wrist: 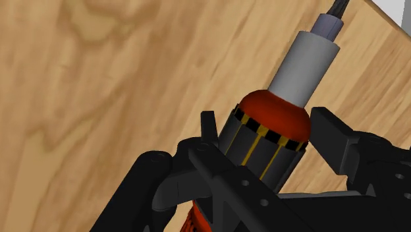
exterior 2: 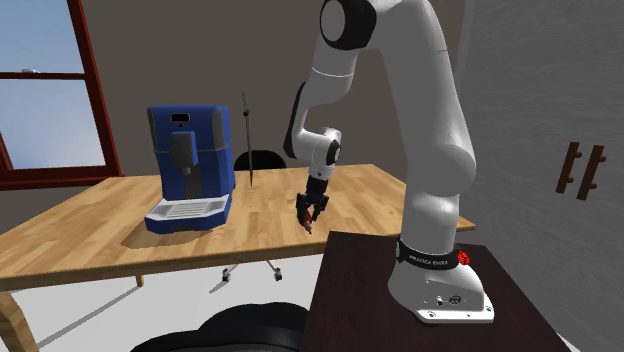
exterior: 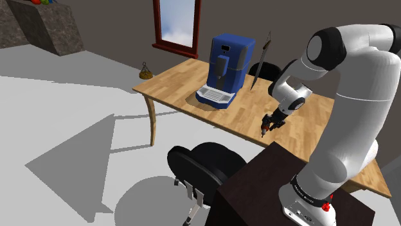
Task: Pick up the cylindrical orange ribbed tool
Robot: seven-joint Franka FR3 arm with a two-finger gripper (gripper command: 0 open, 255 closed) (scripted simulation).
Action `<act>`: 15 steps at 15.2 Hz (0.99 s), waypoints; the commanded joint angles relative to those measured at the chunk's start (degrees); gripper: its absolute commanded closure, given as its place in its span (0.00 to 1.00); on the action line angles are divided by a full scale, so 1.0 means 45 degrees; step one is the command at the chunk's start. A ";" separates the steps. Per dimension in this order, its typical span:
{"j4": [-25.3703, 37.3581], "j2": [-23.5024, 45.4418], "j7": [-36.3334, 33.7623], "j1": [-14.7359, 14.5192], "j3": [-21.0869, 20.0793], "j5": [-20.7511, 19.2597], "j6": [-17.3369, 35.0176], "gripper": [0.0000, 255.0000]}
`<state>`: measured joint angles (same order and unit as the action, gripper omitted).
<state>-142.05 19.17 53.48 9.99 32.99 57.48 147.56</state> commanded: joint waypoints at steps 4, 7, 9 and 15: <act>0.0019 0.0038 0.0042 0.0019 -0.0025 0.0051 0.0001 1.00; 0.0020 0.0039 0.0043 0.0020 -0.0025 0.0052 0.0001 1.00; 0.0014 0.0045 0.0072 0.0033 -0.0027 0.0066 0.0003 1.00; -0.0406 -0.1275 -0.1411 -0.0566 0.0827 -0.1772 -0.0189 1.00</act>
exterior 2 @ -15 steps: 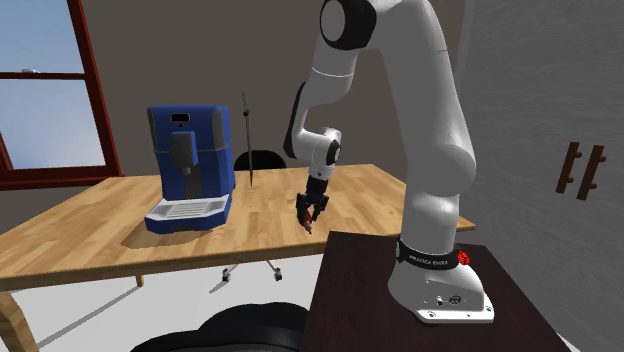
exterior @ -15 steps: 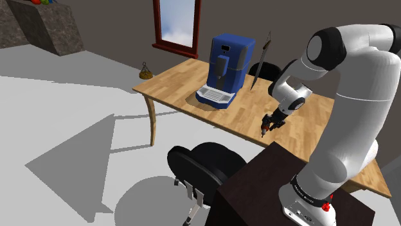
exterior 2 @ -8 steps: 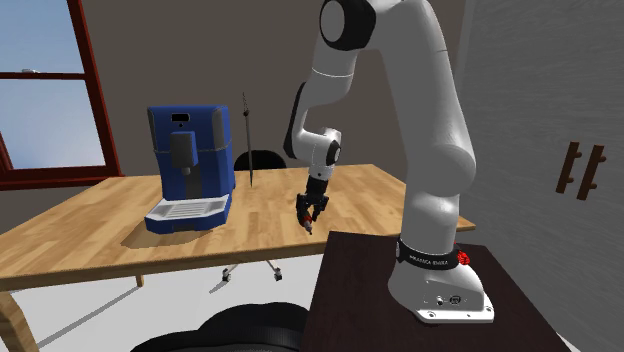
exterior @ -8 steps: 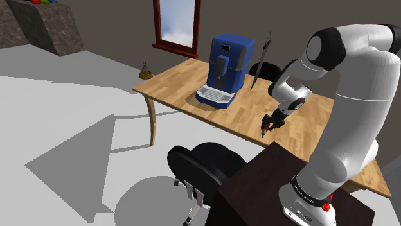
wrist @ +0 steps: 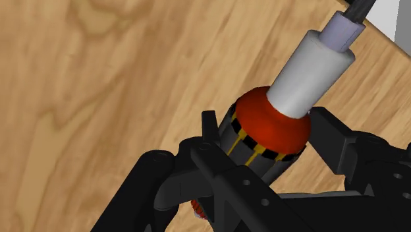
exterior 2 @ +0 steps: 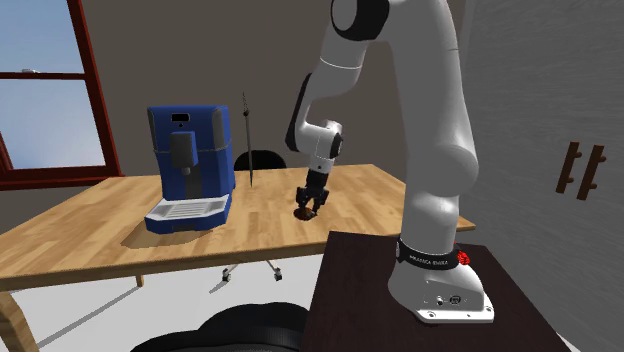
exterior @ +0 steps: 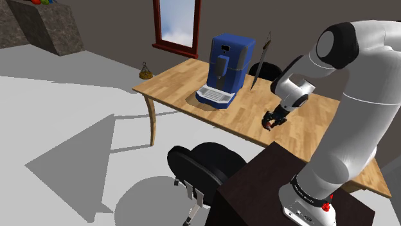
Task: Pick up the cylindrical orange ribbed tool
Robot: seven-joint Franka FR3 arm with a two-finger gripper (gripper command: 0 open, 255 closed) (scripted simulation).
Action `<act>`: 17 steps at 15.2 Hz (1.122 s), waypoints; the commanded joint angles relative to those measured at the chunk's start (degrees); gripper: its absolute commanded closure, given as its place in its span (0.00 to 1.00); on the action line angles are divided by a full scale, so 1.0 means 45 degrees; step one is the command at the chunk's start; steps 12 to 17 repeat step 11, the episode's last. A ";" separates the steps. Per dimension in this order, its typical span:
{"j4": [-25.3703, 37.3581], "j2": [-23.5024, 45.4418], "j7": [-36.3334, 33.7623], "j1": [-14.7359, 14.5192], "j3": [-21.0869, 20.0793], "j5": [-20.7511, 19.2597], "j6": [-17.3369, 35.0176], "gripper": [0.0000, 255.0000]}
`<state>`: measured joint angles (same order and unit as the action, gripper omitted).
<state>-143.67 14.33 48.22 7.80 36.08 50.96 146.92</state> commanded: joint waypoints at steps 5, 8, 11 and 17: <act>-0.0315 -0.1360 -0.1625 -0.0501 0.0798 -0.2051 -0.0250 1.00; -0.0434 -0.2078 -0.2509 -0.0671 0.1113 -0.3155 -0.0410 1.00; -0.0470 -0.2357 -0.2856 -0.0697 0.1195 -0.3588 -0.0481 1.00; -0.0470 -0.2357 -0.2856 -0.0697 0.1195 -0.3588 -0.0481 1.00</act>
